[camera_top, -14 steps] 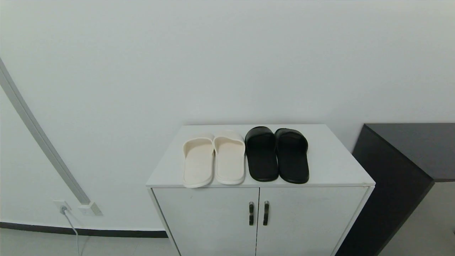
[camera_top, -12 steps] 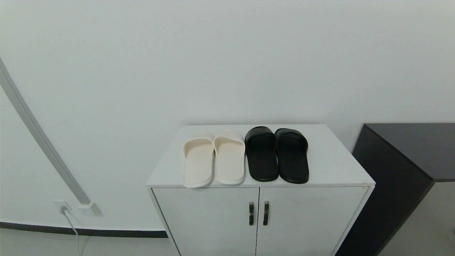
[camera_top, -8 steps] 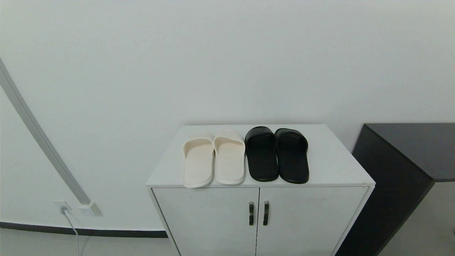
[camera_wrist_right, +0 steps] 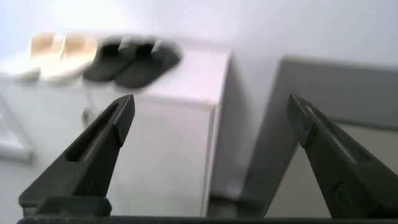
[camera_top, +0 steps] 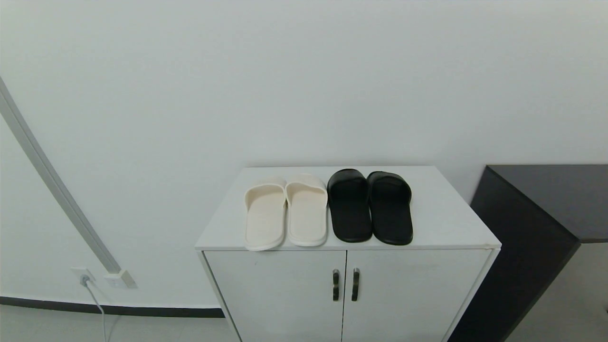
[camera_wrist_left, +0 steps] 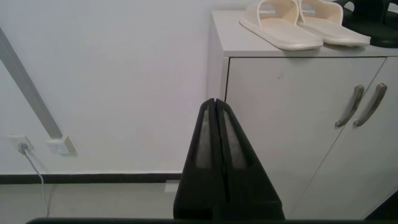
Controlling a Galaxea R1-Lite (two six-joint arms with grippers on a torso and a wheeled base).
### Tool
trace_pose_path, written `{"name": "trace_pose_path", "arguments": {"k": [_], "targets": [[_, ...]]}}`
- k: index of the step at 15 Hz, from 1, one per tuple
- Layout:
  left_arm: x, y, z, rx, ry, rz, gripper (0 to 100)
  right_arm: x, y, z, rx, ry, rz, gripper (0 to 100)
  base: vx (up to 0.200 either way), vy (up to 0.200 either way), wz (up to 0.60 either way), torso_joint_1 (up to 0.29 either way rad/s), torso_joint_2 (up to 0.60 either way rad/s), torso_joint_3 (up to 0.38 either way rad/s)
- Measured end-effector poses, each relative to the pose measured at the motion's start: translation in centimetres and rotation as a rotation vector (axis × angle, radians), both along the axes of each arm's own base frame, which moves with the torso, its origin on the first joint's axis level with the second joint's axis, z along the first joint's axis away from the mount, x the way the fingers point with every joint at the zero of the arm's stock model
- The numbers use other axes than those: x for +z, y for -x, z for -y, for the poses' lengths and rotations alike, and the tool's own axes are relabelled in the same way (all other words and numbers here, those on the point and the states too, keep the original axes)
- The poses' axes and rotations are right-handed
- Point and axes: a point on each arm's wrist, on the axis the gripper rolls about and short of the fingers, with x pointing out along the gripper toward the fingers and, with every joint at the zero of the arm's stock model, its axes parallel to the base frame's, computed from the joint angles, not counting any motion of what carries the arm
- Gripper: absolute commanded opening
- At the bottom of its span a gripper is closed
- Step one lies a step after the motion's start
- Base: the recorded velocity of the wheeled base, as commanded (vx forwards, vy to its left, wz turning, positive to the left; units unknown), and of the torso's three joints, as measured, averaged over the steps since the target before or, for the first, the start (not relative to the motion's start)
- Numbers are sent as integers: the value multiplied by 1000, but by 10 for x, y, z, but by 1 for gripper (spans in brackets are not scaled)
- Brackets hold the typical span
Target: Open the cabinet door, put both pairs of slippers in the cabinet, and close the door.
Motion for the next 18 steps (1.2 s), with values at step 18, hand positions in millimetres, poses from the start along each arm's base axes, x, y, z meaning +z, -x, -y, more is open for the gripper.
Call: {"name": "trace_pose_path", "arguments": {"k": [18], "targets": [[0, 0, 0, -1, 4, 2, 0, 37, -218, -182, 93, -91, -348, 100, 0, 0, 0, 0, 0, 0]]}}
